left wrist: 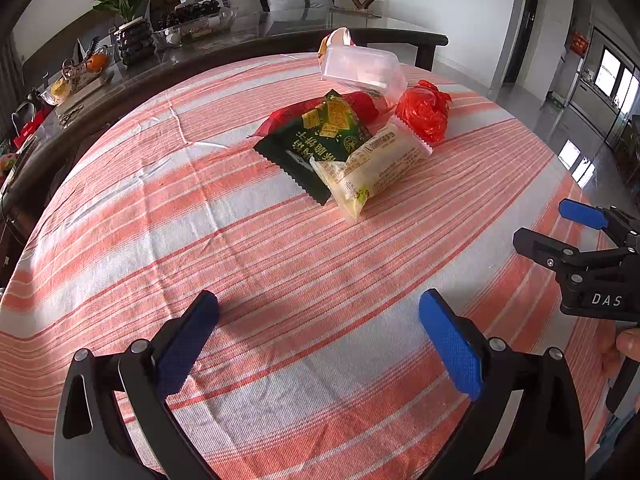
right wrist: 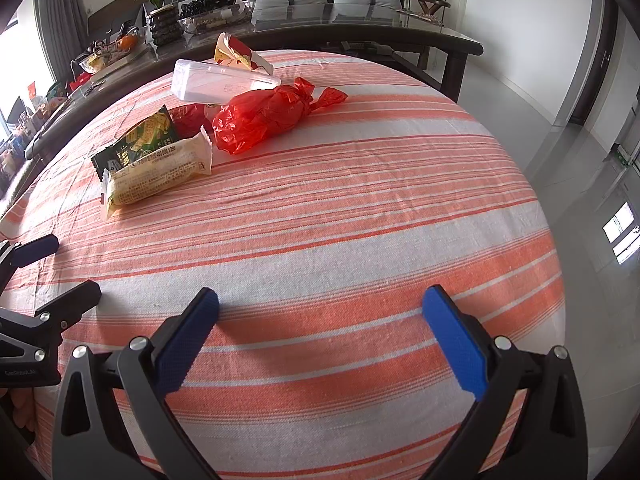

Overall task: Collect trash
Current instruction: 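Return both tools over the table toward the remaining trash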

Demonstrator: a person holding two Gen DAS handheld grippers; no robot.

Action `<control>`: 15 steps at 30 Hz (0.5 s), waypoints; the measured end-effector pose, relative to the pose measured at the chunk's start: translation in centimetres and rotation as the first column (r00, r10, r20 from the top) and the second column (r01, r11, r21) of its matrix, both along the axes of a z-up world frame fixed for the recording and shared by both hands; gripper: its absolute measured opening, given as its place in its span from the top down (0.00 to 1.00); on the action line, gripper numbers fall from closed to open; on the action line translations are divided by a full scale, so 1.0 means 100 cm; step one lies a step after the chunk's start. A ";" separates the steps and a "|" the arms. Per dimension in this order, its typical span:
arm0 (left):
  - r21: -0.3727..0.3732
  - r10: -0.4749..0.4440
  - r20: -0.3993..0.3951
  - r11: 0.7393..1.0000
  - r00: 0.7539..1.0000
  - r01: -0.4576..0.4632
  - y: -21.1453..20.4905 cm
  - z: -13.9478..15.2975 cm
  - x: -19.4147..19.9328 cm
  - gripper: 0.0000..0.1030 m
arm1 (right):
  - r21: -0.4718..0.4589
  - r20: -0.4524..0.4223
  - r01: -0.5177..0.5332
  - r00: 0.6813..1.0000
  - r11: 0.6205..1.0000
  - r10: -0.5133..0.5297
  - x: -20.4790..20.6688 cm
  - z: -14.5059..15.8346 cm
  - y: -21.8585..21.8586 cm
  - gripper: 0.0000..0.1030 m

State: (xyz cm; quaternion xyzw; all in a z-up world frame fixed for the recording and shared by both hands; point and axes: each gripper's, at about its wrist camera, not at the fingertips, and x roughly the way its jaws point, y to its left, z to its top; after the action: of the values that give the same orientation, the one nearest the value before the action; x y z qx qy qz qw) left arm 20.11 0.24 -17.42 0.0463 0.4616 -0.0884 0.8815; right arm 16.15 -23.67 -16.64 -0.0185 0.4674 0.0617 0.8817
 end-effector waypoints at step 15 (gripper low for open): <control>-0.008 0.004 0.000 1.000 1.000 -0.004 0.000 -0.001 0.000 0.04 | -0.001 0.000 0.000 1.000 1.000 0.000 -0.001 0.000 -0.001 0.04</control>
State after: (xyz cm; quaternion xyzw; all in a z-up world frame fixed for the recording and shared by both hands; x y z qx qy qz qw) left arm 20.12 0.22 -17.49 0.0420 0.4613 -0.0887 0.8818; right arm 16.05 -23.75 -16.68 -0.0191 0.4672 0.0614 0.8818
